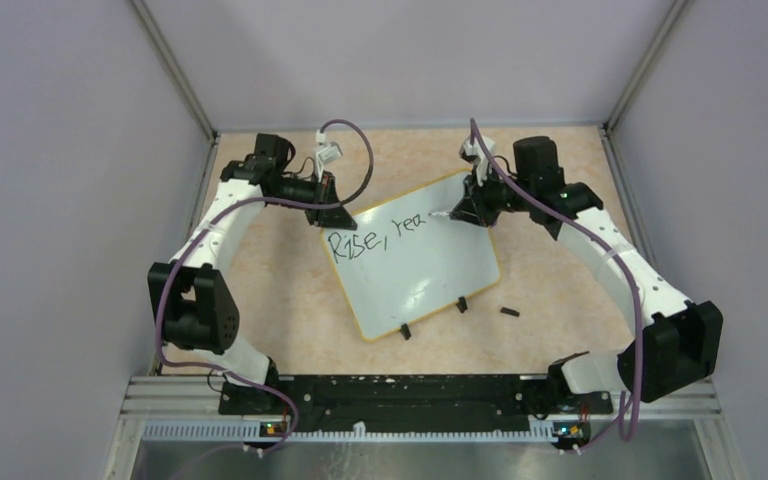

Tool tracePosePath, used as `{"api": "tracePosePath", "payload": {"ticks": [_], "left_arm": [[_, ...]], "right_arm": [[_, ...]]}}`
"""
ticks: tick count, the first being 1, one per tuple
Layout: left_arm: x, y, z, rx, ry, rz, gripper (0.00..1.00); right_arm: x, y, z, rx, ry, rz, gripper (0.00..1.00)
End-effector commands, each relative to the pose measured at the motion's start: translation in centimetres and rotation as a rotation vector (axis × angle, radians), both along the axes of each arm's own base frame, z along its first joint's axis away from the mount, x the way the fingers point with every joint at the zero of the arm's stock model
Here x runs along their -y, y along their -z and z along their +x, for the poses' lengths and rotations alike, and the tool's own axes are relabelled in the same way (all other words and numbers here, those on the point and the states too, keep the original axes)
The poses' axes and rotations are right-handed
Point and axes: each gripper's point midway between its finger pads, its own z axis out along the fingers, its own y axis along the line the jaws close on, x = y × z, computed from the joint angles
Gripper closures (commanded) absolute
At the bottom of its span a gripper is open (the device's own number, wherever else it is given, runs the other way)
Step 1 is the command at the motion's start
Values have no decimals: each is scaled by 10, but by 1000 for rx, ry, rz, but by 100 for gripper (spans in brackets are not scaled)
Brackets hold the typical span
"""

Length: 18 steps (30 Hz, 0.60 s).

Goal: Write a sentence on the whiteboard

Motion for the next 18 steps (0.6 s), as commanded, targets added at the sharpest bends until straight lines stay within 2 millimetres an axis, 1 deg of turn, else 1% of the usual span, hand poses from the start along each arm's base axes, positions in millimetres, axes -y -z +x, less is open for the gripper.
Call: {"api": "tracePosePath", "payload": {"ticks": [1,9,18], "left_arm": [[3,-14,6,105,15,0,89],[3,-12,6,103,15,8,94],[4,-11,5,102,18,13,100]], "right_arm": [[1,-19,3,76,-7,26,100],[-2,-22,2,72,-24,44,100],[-2,-22,10,78,2,39,100]]}}
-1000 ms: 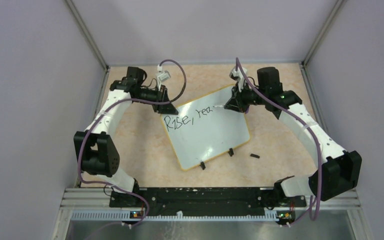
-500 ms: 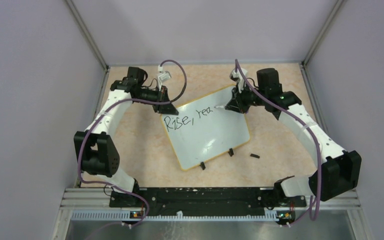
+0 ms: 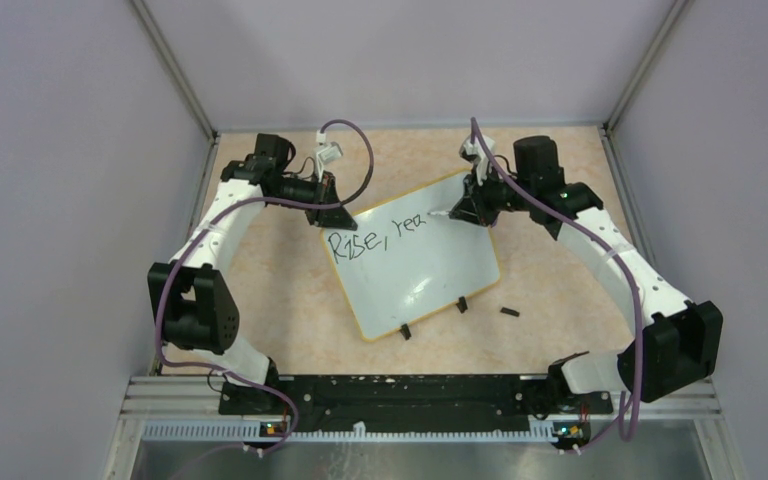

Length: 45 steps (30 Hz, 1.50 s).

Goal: Write a sentence on the whiteboard

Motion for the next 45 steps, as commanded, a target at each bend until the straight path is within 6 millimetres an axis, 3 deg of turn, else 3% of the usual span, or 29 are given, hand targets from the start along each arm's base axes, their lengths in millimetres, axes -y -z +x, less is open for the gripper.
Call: {"api": "tracePosePath", "payload": {"ticks": [1,19,26,45], "left_arm": [[3,-11,7,109,15,12,100],[4,-9,6,110,22,13,100],[4,-8,6,110,22,16,100],[3,-7,7,109,20,18,100]], "right_arm": [[0,-20,12,78,16,29,100],[-4,-15,25,68,42,20,100],[-12,-11,21,58,17,15,100],[-6,13,1,21,-9,-18,100]]}}
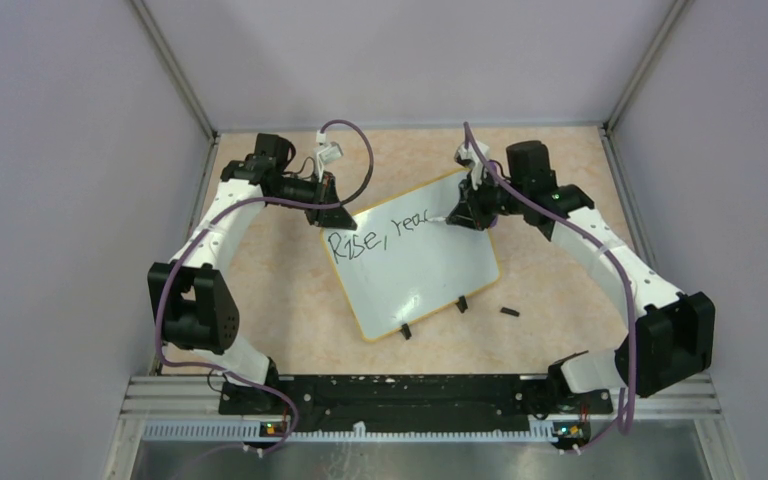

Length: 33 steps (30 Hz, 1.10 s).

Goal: Write a sentence on the whiteboard

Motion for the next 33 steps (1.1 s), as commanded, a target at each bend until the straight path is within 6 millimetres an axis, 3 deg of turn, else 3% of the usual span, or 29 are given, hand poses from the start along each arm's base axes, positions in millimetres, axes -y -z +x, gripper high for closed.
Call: {"api": "tracePosePath", "payload": {"ticks": [1,16,25,33], "left_arm": [[4,-8,6,106,26,7,100],[4,-7,6,104,23,10,100],[4,-8,6,104,24,6,100],[4,-10,5,113,25,7,100]], "right_arm": [[1,-5,-1,57,-8,-12,100],[19,-18,8,99,38,-41,100],[11,-54,5,143,13,32,100],[12,-64,18,173,40,33,100]]}}
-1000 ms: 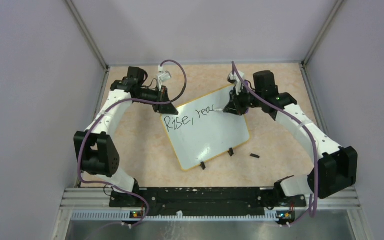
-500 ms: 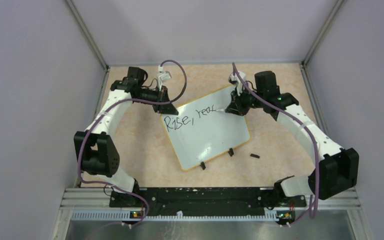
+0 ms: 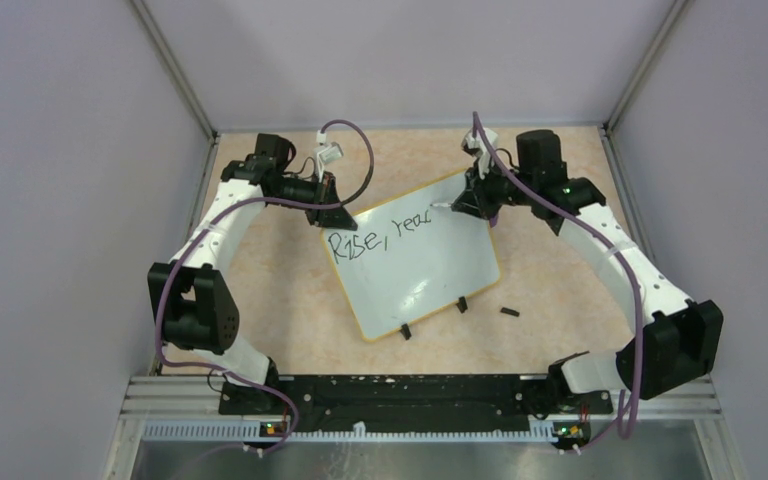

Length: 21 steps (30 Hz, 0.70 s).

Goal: Write a sentence on the whiteboard

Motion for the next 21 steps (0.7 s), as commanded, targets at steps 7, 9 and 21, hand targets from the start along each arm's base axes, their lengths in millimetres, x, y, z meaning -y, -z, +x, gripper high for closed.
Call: {"api": "tracePosePath", "payload": {"ticks": [7,9,21], "left_arm": [[3,-9,6,114,19,14,100],[3,-9,6,115,19,14,100],[4,-7,7,110,20,15,100]], "right_arm": [[4,-27,18,102,34,12,100],[4,-25,20,102,37,8,100],[9,-2,8,57,32,-18,100]]}}
